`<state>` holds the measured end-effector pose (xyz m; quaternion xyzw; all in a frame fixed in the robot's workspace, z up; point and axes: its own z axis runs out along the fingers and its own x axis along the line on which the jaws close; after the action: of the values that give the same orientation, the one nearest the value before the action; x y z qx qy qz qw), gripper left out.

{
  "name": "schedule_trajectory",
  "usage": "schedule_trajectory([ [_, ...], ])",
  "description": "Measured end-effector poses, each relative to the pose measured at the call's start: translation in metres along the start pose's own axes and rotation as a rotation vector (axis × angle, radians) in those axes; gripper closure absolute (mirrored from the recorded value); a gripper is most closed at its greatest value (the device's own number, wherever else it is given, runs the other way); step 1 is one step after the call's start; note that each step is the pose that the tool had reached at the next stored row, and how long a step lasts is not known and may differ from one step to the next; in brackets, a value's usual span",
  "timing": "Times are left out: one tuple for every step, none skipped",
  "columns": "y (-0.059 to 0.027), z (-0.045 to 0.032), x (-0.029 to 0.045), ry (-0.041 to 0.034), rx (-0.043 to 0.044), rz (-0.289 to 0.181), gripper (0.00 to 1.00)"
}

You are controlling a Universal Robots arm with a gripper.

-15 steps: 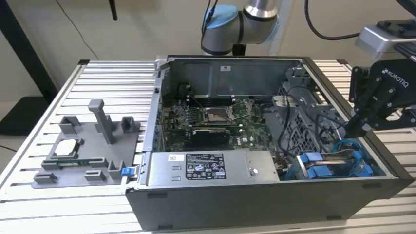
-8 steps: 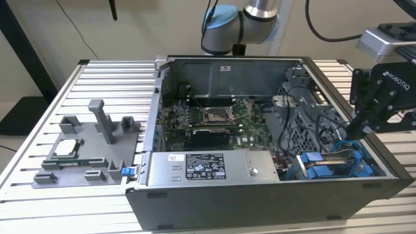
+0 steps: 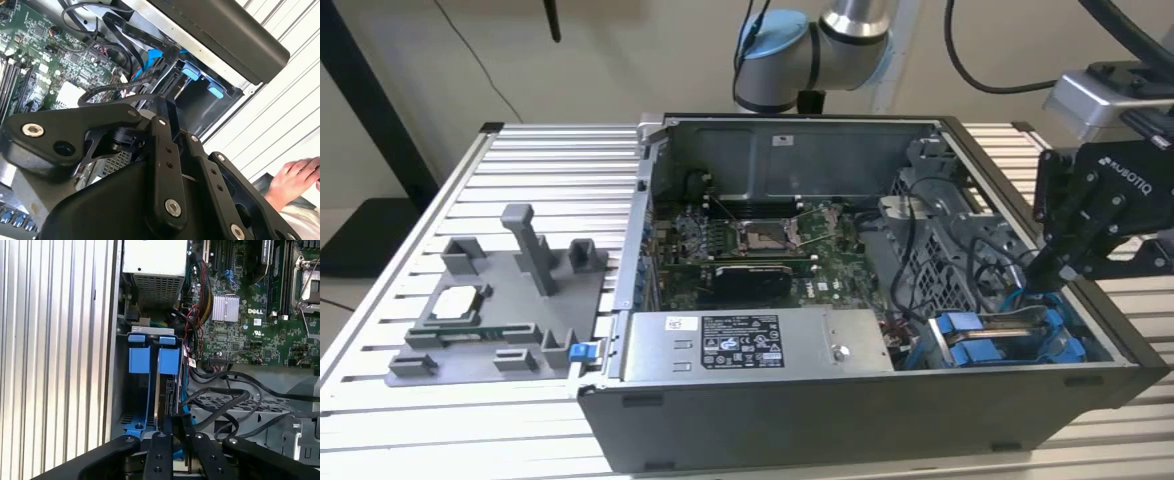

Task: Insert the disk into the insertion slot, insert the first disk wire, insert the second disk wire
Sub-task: 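Insert the first disk wire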

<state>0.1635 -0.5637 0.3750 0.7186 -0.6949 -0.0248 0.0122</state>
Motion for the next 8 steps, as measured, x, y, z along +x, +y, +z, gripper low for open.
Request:
schedule_trajectory([
  [0.0,0.0013,0.0,-0.0003,-0.0004,0.001,1.0],
  [0.0,0.0025,0.0001,-0.0005,-0.0009,0.002,1.0],
  [-0.0002,0.0035,0.0,-0.0007,-0.0014,0.003,1.0],
  [-0.0003,0.0045,0.0,-0.0007,-0.0022,0.003,1.0],
  [-0.0003,0.0054,0.0001,-0.0008,-0.0031,0.004,1.0],
  [-0.0003,0.0062,0.0001,-0.0009,-0.004,0.004,1.0],
  [-0.0004,0.0071,0.0001,-0.0009,-0.0048,0.005,1.0],
  [-0.0004,0.008,0.0002,-0.001,-0.0056,0.005,1.0],
])
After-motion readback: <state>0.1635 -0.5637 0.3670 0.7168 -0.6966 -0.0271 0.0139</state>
